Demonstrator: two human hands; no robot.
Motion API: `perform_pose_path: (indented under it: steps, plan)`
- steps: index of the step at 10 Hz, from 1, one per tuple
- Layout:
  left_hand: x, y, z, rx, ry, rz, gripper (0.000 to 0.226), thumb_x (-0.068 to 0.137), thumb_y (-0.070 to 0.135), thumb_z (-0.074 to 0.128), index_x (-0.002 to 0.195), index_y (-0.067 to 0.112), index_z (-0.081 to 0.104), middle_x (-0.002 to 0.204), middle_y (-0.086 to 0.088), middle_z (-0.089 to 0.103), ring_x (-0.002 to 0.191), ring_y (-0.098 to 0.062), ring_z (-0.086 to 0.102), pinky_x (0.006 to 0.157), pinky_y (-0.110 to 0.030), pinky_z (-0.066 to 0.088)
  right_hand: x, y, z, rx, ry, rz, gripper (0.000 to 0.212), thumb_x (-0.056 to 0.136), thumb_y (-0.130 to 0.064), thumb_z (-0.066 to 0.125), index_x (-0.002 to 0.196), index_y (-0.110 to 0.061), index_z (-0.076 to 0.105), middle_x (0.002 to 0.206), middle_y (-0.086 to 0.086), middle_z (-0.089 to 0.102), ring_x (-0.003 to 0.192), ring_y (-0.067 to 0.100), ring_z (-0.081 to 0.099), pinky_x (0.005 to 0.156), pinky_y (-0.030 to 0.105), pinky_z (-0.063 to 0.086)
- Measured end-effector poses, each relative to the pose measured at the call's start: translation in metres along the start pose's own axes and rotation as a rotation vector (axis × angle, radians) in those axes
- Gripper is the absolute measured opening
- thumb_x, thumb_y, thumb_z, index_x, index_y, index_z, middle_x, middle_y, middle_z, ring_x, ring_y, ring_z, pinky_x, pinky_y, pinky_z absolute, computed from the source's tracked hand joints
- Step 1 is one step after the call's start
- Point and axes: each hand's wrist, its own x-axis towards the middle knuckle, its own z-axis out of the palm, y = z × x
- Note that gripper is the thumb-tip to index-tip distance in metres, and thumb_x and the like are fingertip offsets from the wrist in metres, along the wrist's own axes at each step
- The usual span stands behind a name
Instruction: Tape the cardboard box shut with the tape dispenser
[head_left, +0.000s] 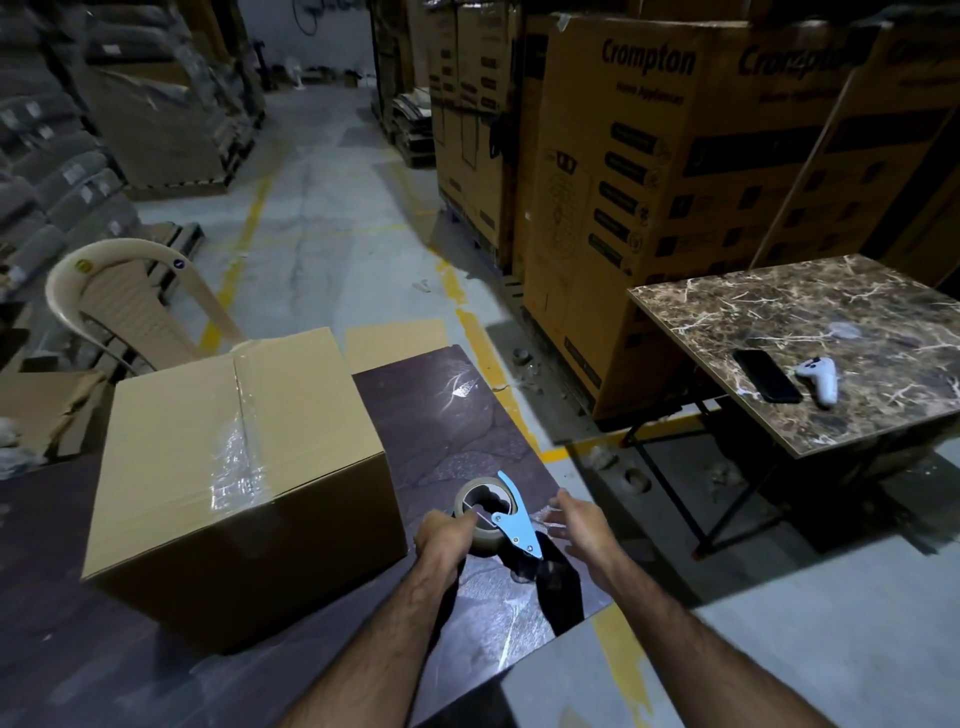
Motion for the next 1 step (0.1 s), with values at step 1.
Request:
perform_pose_path:
  steps: [1]
  plan:
    - [-0.0096,0.007,-0.0094,-0.024,0.007,0.102,0.031,0.085,0.04,0.065,0.082,0.009,0.066,0.081,-0.005,0.065,0.073,-0.021,0.059,0.064,-0.027,0.043,-0.0087,-0.0057,0.0041,-0.005,-0.006,-0.037,0.038,0.102,-0.028,0.039,0.115,0.002,0.059,0.11,0.02,0.064,0.085,0.023,0.058,0.06,0.023,0.04]
